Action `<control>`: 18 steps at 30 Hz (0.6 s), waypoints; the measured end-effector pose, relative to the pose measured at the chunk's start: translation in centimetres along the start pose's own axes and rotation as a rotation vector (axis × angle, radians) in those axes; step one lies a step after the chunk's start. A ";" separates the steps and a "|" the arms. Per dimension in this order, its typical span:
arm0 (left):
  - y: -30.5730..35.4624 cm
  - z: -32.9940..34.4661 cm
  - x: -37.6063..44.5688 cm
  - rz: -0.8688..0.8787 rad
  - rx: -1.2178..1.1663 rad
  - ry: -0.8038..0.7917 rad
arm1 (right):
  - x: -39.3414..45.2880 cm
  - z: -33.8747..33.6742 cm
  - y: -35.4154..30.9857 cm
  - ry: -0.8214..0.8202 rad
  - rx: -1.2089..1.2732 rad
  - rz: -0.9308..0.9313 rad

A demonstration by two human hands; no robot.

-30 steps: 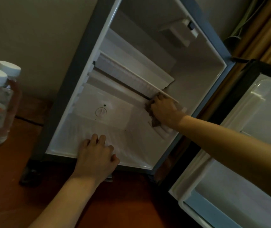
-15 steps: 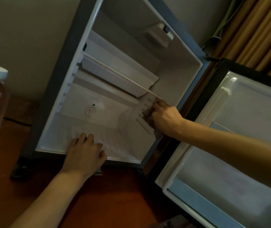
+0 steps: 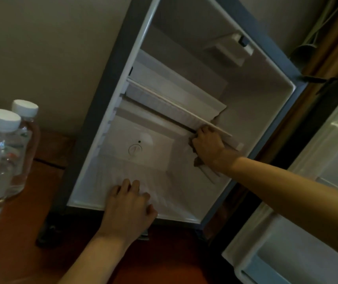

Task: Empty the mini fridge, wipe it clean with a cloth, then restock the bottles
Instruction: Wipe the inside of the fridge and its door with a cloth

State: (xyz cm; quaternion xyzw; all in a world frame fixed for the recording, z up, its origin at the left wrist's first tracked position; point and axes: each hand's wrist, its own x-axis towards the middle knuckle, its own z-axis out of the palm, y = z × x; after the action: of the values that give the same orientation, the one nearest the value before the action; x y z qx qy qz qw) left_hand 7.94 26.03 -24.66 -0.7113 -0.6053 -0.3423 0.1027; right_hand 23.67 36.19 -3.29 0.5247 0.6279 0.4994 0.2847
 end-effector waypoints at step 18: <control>1.4 -4.0 0.7 -0.049 0.088 -0.442 | -10.9 -1.9 2.9 -0.008 0.285 -0.012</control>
State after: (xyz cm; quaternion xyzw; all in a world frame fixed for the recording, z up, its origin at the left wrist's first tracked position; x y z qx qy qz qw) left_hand 7.81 23.96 -20.84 -0.7488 -0.6446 -0.1538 -0.0098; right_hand 26.17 25.10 -1.80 0.5580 0.6944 0.4015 0.2128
